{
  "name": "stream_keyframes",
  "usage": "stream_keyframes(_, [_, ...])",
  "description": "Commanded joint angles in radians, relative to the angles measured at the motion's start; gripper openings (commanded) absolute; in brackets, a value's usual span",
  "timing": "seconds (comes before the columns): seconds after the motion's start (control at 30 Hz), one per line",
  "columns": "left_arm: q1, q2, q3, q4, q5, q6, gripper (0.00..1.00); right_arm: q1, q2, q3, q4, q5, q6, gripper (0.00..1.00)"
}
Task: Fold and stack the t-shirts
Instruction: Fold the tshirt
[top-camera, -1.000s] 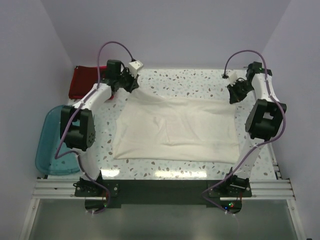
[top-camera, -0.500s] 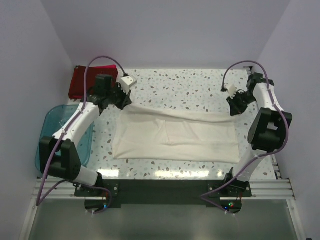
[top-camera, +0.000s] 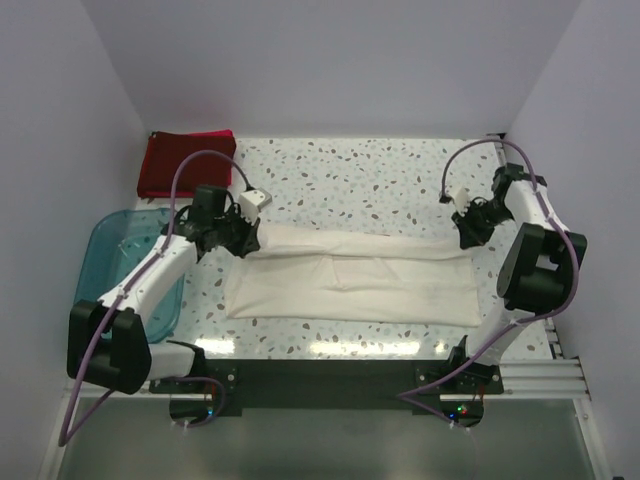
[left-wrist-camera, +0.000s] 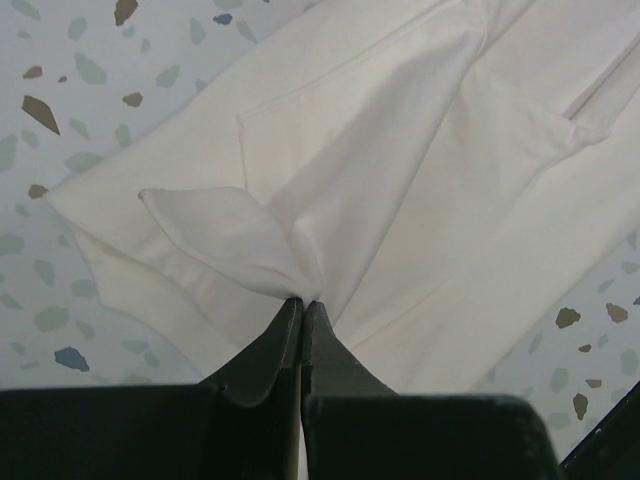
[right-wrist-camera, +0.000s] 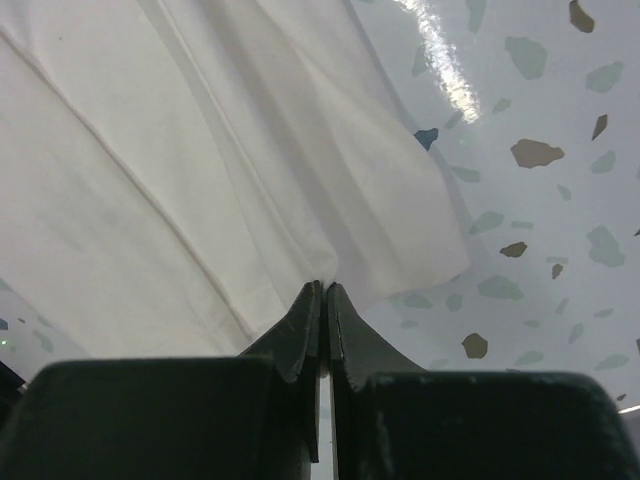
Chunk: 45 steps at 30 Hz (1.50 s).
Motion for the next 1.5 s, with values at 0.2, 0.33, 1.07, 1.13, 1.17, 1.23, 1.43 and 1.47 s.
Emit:
stream_keyframes(0.2, [-0.001,0.031,-0.02,0.017,-0.059,-0.027,0.0,-0.005,-0.076,-0.087,0.047,0.026,-0.045,0.0])
stream_keyframes(0.33, [-0.003,0.047,-0.008,0.009,-0.053,-0.017,0.0,-0.004,-0.076,-0.091,0.055,0.021,-0.031,0.0])
stream_keyframes(1.07, [0.002,0.083,0.055,-0.024,-0.11,0.057,0.0,-0.005,-0.128,-0.101,0.018,0.041,-0.077,0.0])
stream_keyframes(1.13, [0.0,0.085,0.066,-0.026,-0.125,0.065,0.0,-0.007,-0.13,-0.096,0.01,0.038,-0.079,0.0])
stream_keyframes(1.17, [0.003,0.083,0.067,-0.027,-0.127,0.069,0.0,-0.007,-0.13,-0.102,0.012,0.039,-0.084,0.0])
stream_keyframes(1.23, [0.003,0.088,0.067,-0.032,-0.121,0.079,0.0,-0.007,-0.127,-0.111,0.025,0.049,-0.081,0.0])
stream_keyframes(1.43, [0.002,0.102,0.058,-0.043,-0.072,0.08,0.0,-0.005,-0.089,-0.116,0.111,0.066,-0.032,0.0])
stream_keyframes(1.47, [0.0,0.102,0.058,-0.044,-0.064,0.077,0.0,-0.007,-0.082,-0.105,0.119,0.066,-0.024,0.0])
